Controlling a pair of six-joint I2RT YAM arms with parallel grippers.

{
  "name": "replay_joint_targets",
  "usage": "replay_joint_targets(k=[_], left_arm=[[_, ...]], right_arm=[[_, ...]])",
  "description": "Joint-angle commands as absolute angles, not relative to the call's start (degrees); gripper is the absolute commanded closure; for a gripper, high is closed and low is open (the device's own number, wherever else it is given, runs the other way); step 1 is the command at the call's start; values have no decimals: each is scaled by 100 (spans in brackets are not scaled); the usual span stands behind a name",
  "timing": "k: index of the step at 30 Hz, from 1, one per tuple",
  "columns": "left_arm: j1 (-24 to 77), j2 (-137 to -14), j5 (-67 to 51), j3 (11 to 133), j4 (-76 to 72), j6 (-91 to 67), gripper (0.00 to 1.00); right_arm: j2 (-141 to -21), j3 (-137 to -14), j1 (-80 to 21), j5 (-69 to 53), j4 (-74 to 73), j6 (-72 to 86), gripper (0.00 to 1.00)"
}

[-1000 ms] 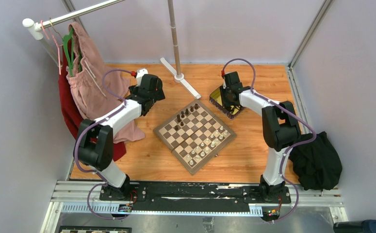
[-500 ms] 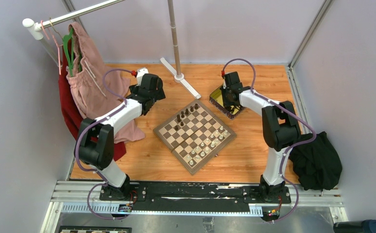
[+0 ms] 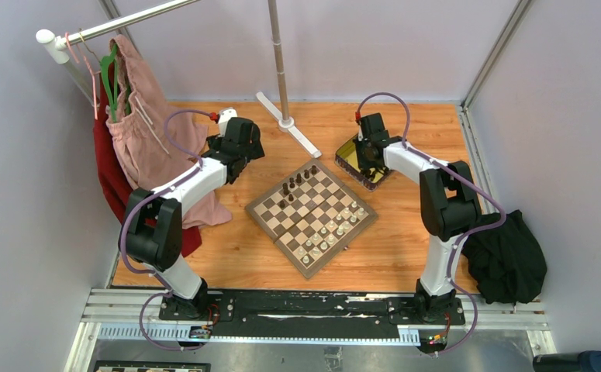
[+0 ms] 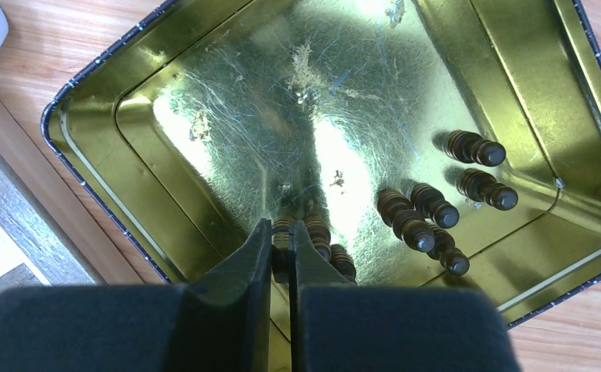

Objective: Set up the chess pieces on the board
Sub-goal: Pick up the chess piece from the storage box.

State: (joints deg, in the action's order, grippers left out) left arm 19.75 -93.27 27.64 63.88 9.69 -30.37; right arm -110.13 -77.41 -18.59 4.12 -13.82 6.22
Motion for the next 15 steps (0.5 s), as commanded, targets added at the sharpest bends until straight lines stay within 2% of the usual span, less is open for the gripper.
replay_joint_targets(k=[1,15], left_arm=[[2012,-9386,2845,6582,932,-2966,0],[2007,-9439,2857,6633,949,-2938,0]], right_arm=[[-11047,-7951,-1762,466,-1529,622,99],[-11099,-8337,-1724,457,-1642,622,100]])
